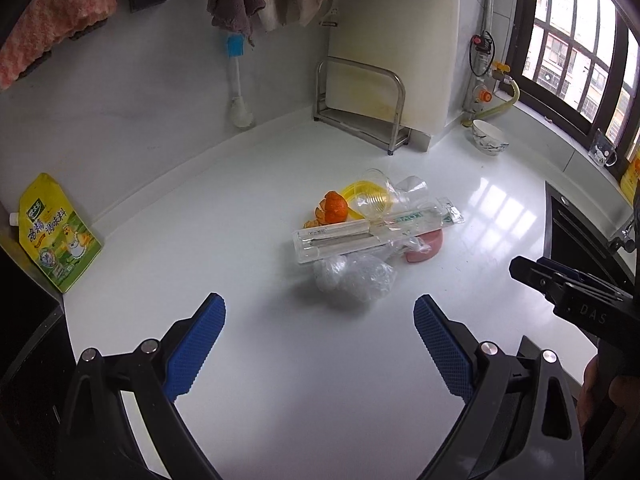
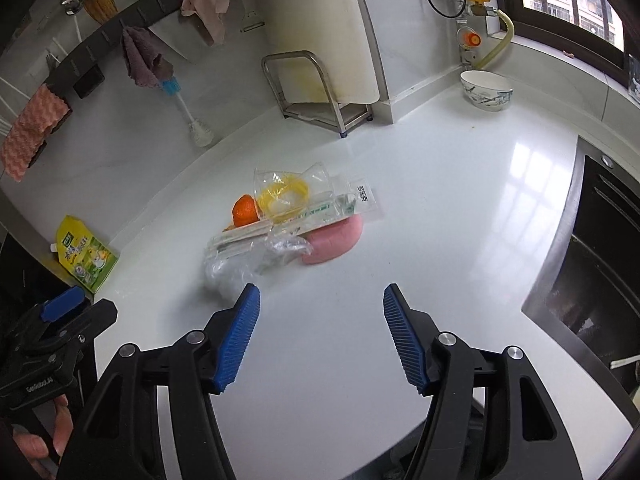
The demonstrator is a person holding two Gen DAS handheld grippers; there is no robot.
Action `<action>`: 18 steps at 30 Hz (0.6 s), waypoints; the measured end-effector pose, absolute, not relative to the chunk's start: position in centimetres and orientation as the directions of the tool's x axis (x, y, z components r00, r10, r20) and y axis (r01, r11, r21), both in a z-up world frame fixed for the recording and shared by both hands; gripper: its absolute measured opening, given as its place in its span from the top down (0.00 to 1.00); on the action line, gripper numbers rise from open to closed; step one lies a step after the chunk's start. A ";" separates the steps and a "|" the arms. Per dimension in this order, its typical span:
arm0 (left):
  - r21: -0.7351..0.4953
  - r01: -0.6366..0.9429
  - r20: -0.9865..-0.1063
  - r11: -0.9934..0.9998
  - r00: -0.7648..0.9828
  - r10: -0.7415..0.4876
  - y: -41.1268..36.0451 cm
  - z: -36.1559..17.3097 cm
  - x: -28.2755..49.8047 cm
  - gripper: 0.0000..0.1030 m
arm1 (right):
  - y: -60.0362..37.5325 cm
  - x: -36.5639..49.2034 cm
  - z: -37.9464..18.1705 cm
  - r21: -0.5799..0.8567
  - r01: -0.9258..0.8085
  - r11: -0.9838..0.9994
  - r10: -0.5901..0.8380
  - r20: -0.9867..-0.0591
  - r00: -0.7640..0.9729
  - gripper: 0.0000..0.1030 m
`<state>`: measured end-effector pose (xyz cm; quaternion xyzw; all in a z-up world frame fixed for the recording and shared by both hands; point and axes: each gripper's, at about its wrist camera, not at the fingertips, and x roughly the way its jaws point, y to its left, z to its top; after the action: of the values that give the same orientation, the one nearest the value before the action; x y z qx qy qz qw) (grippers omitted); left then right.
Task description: Collect trash
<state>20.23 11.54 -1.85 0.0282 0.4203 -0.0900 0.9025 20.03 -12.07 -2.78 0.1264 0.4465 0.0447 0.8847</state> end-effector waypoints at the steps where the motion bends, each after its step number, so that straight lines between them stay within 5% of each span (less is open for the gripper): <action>1: -0.027 0.190 -0.766 0.981 0.627 -0.143 11.8 -2.1 20.9 0.09 | -11.6 20.9 -2.8 0.257 0.036 0.966 0.185 -0.779 0.599 0.40; 18: -0.076 0.190 -0.786 0.979 0.592 -0.176 15.8 -6.1 27.4 0.09 | -5.0 32.9 -5.6 0.098 0.048 0.994 0.050 -0.801 0.597 0.40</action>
<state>27.36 15.83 -6.06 0.0082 0.4398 -0.1025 0.8922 32.92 -4.96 -5.60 0.0547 0.4489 0.0007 0.8919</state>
